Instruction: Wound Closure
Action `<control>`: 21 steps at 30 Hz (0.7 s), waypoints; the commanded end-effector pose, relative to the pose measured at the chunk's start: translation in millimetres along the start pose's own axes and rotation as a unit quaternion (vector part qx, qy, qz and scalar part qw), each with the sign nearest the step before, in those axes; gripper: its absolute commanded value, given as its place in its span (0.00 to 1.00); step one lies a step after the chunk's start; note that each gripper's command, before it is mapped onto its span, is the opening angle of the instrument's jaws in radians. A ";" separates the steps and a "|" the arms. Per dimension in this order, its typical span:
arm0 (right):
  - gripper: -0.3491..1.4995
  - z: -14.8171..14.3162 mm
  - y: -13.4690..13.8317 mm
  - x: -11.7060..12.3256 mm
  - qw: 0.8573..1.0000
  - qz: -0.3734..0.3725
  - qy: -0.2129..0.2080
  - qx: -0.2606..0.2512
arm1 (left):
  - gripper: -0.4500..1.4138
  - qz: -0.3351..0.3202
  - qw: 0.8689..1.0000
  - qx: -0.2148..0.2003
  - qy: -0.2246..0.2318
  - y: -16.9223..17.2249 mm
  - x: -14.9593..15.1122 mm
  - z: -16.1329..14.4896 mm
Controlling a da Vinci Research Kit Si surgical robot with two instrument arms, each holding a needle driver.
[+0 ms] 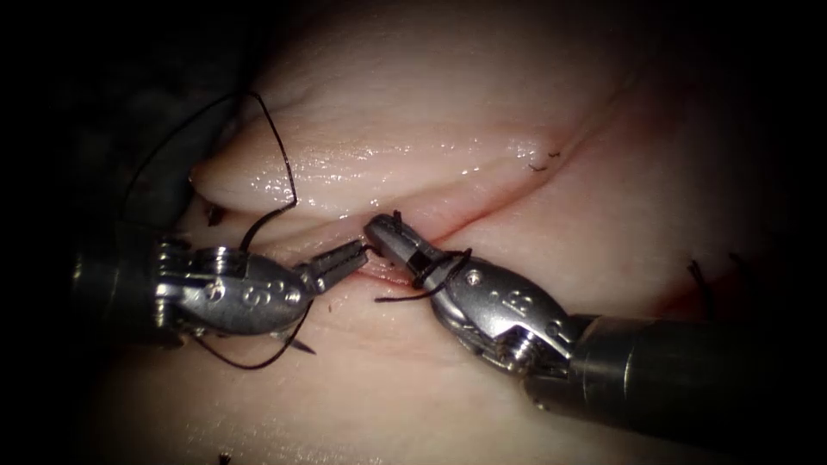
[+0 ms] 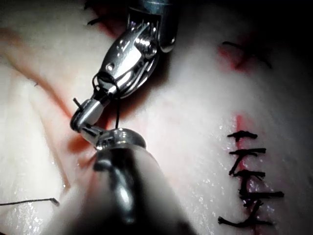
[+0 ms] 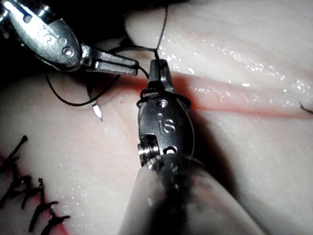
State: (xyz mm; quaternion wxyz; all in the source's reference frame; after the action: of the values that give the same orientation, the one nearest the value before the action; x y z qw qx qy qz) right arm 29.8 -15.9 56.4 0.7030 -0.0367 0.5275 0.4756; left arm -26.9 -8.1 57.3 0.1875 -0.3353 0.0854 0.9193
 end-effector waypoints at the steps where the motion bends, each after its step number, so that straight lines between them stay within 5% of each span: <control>1: 0.00 0.2 -0.9 -0.7 1.000 -0.002 0.002 -0.002 | 0.00 -0.002 1.000 -0.001 -0.001 0.5 -0.1 0.5; 11: 0.00 -1.3 -1.9 -2.9 0.998 -0.059 0.008 -0.022 | 0.00 -0.024 0.999 0.012 -0.027 -9.5 0.4 1.3; 17: 0.00 -1.8 -2.5 -5.1 0.996 0.088 0.010 0.015 | 0.00 -0.046 0.999 0.015 -0.024 -15.4 2.7 1.3; 21: 0.00 -1.6 -2.6 -5.4 0.993 0.113 -0.007 0.022 | 0.00 -0.047 0.998 0.019 -0.023 -17.4 3.2 1.4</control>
State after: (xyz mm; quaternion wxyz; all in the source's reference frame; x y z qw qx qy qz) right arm 29.8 -21.0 58.4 0.6485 0.0410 0.5331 0.5418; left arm -22.3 9.4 55.2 0.2401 -0.3135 0.0830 0.9150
